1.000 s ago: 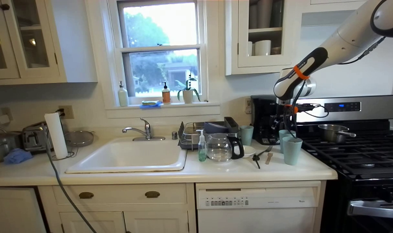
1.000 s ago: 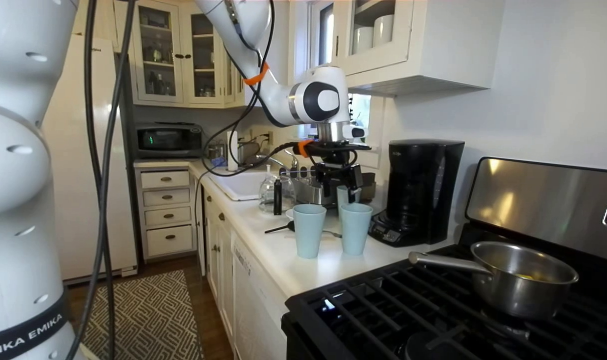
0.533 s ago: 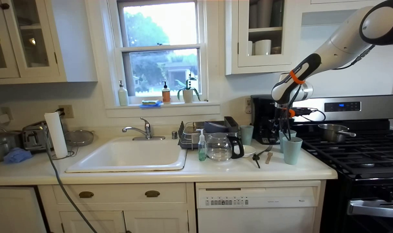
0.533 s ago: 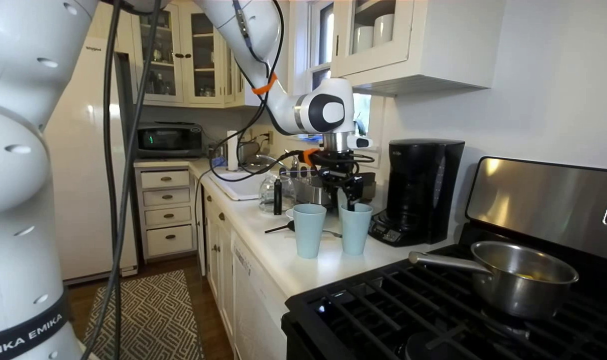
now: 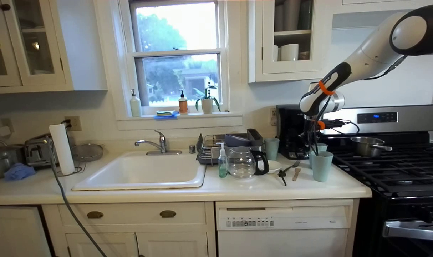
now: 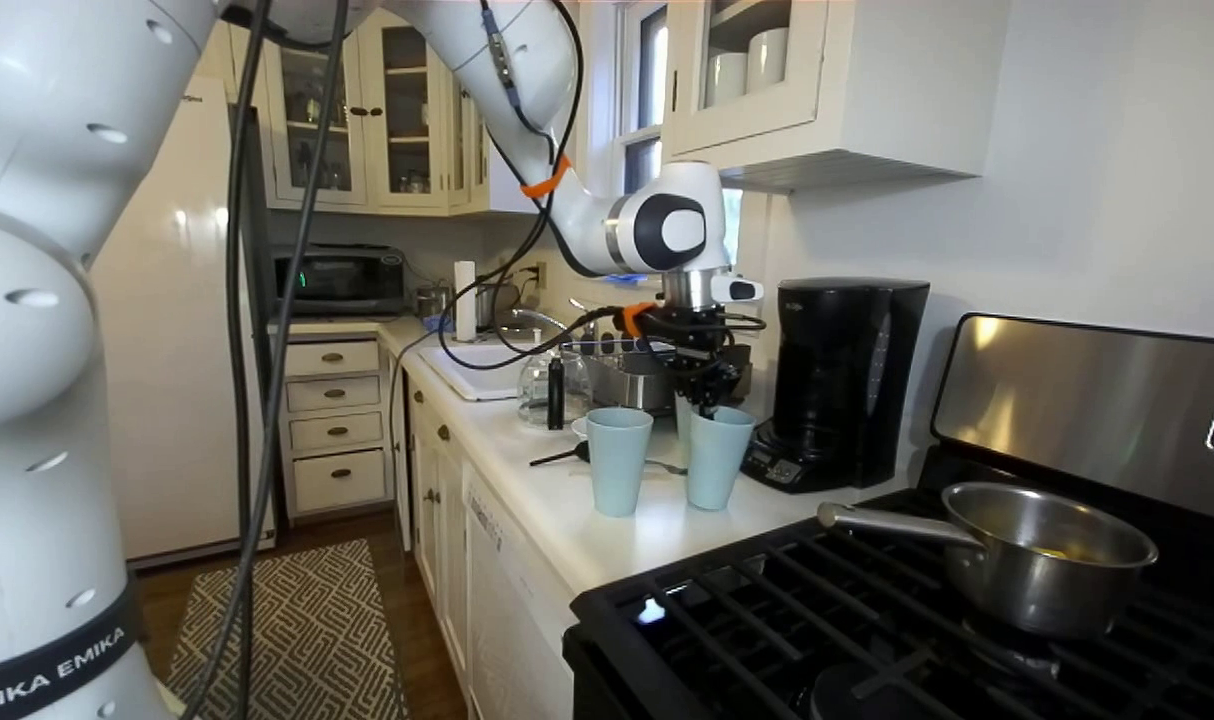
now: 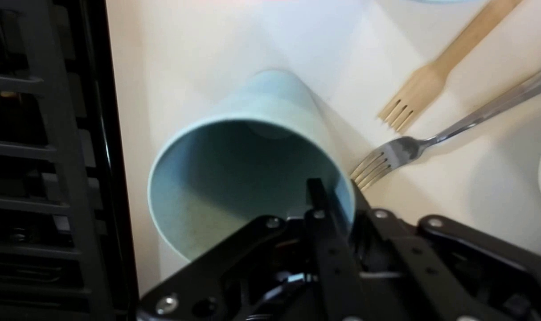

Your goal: Put the cup on the stove

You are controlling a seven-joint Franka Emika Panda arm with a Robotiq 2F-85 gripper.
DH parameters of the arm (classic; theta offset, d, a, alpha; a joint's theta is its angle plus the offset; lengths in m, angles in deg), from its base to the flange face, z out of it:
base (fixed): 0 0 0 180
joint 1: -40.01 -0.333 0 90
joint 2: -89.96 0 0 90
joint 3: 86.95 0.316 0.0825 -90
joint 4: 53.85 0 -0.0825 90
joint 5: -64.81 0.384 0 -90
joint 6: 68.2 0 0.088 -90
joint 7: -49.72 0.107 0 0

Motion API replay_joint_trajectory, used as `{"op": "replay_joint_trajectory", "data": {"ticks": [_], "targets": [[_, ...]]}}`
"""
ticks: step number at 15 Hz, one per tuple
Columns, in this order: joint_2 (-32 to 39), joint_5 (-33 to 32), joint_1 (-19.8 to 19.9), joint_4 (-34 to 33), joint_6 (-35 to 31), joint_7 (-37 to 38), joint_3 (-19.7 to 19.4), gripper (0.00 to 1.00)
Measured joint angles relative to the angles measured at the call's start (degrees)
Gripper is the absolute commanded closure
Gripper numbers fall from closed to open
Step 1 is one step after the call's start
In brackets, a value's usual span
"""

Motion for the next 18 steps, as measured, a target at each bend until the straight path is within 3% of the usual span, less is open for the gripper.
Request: {"op": "replay_joint_trajectory", "data": {"ticks": [10,18], "targets": [[-4.9,-2.9,-0.1,-1.5,6.6,7.5,-5.1,0.99],[-16.7,-10.1,2.1,5.7,11.4,11.5,-10.1,0.99]]}}
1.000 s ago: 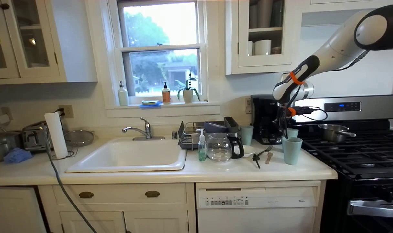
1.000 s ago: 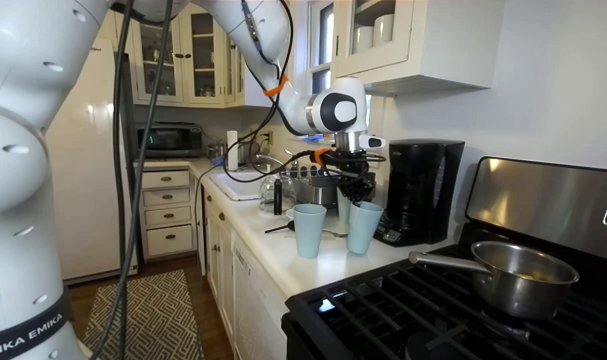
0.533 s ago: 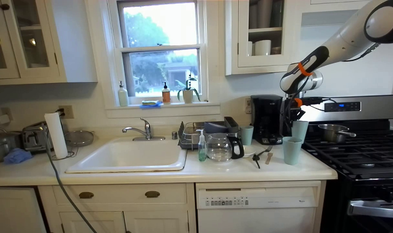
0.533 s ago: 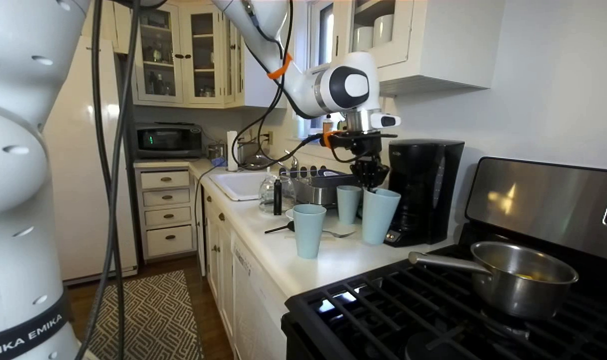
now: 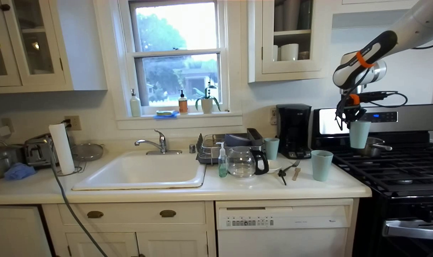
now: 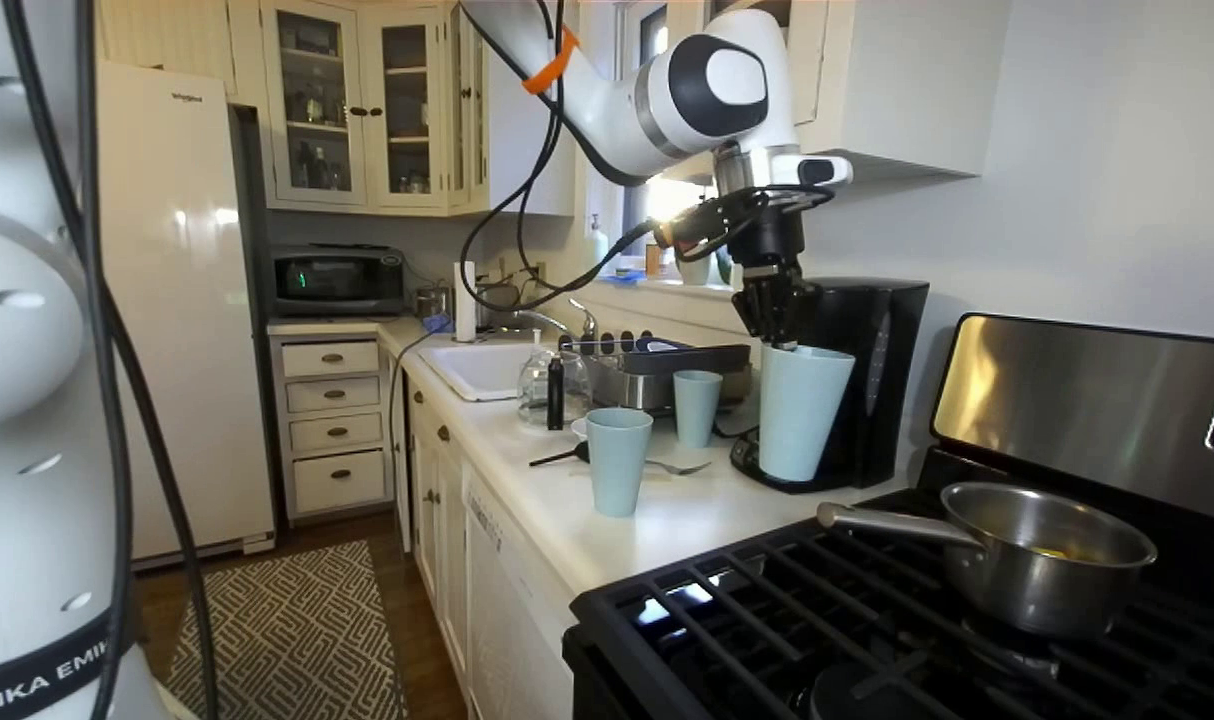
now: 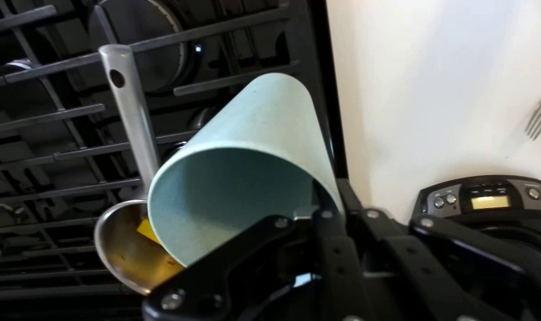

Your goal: Put the cup on the stove

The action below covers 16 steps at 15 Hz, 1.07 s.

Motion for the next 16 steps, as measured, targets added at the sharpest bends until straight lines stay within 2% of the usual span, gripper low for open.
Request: {"op": "replay_joint_trajectory", "data": {"ticks": [5,8,11,12,16], "targets": [[-6.1,-1.1,4.1,3.9,0.9,-1.1,-0.9,0.99],[-8.3,0.8,5.8,5.5,0.8,-5.3,-1.0,0.95],[-9.6,2.3,6.2,6.2,0.8,-7.9,-1.0,0.95],[-9.7,2.3,6.2,6.3,0.8,-8.0,-1.0,0.99],[-9.6,1.9,6.2,6.2,0.6,-6.6,-0.9,0.99]]}}
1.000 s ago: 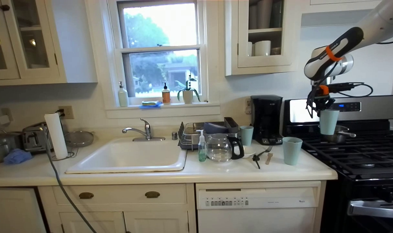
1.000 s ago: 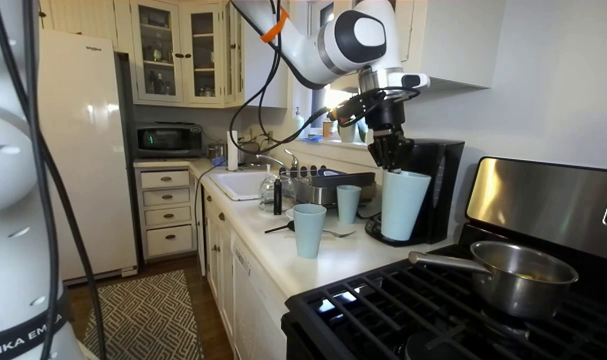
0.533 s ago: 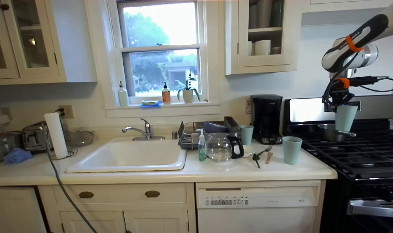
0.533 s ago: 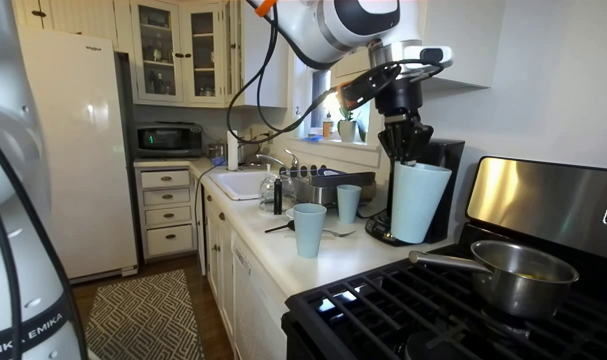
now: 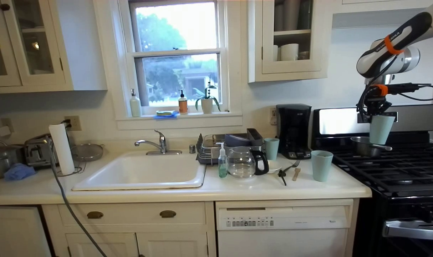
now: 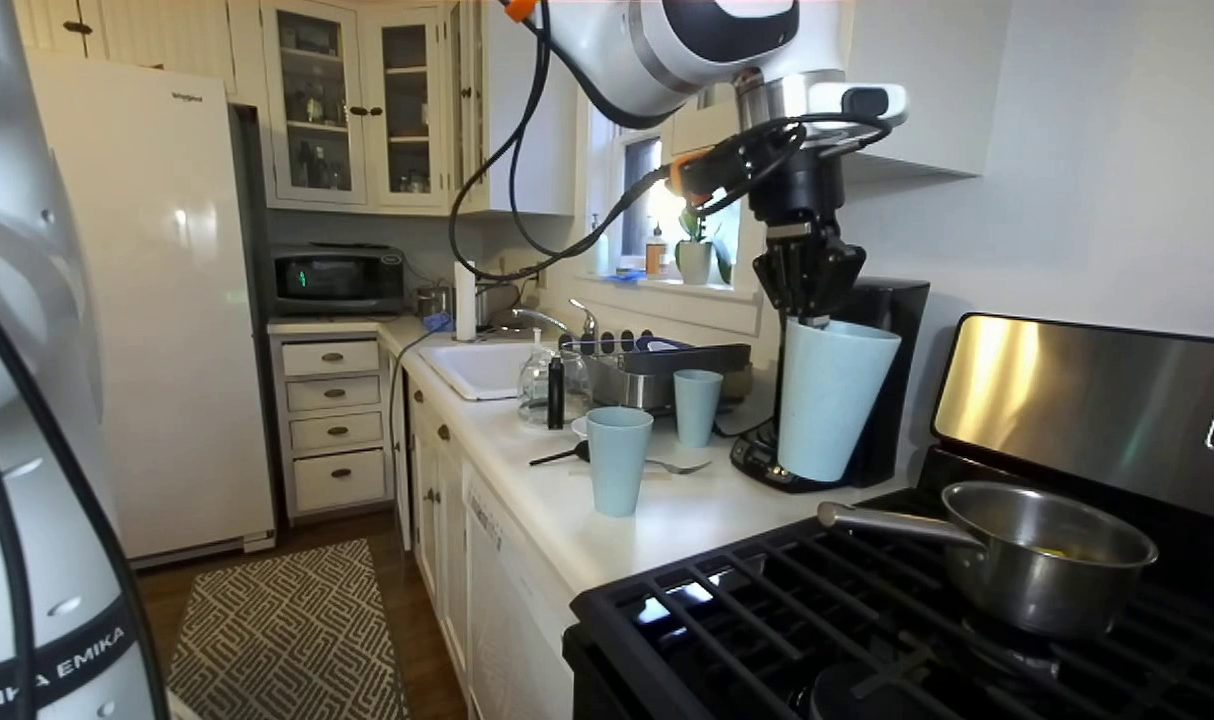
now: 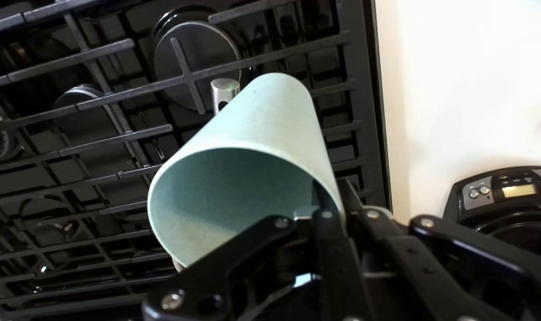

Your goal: Put the cup on the stove

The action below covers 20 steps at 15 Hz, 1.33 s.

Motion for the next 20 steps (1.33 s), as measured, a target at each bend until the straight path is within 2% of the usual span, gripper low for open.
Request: {"op": "replay_joint_trajectory", "data": {"ticks": [5,10,17,19,20], "targets": [[-0.1,-0.2,1.4,-3.6,0.4,7.0,-0.2,0.99],[2.0,-2.7,4.4,-7.9,0.4,18.9,-1.2,0.99],[11.2,-5.7,6.3,-13.3,0.7,34.4,-5.5,0.99],[14.6,-6.0,6.7,-15.0,0.8,36.1,-7.0,0.99],[16.4,-6.0,7.1,-16.0,1.5,36.1,-7.6,0.95]]}}
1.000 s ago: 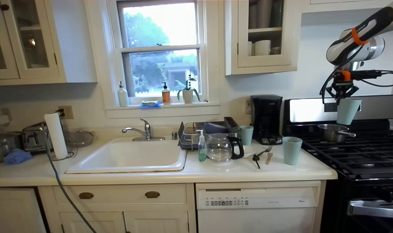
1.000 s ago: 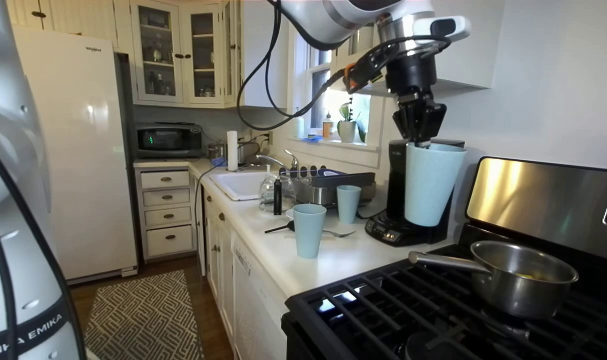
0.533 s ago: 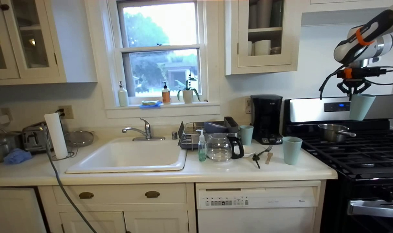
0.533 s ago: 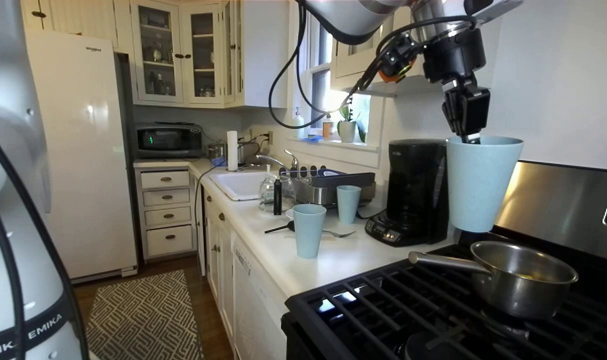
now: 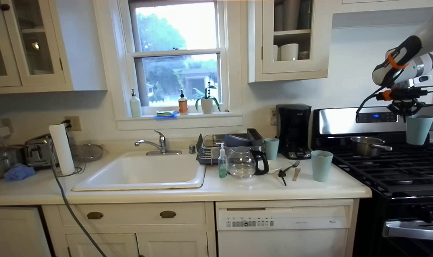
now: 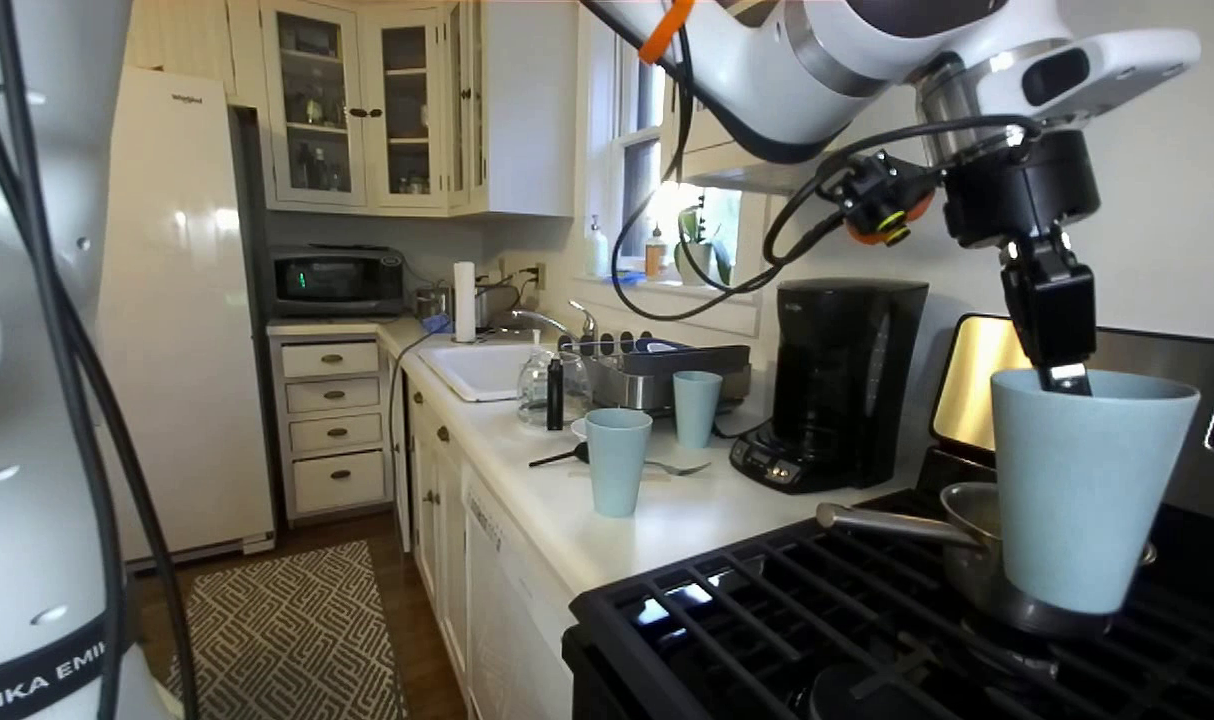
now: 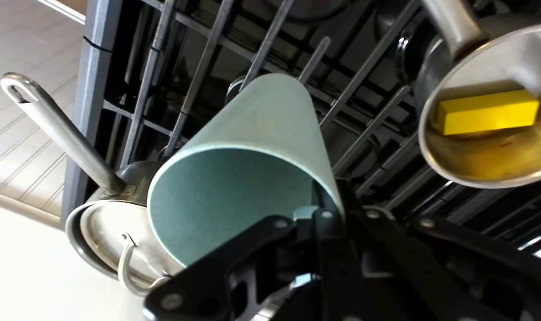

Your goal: Put the cup on the stove

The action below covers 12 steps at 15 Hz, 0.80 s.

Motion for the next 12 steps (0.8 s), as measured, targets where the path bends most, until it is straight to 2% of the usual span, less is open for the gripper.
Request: {"op": "replay_joint_trajectory", "data": {"ticks": [12], "targets": [[2.8,0.1,-0.2,-1.4,0.2,-0.1,-0.2,0.99]]}}
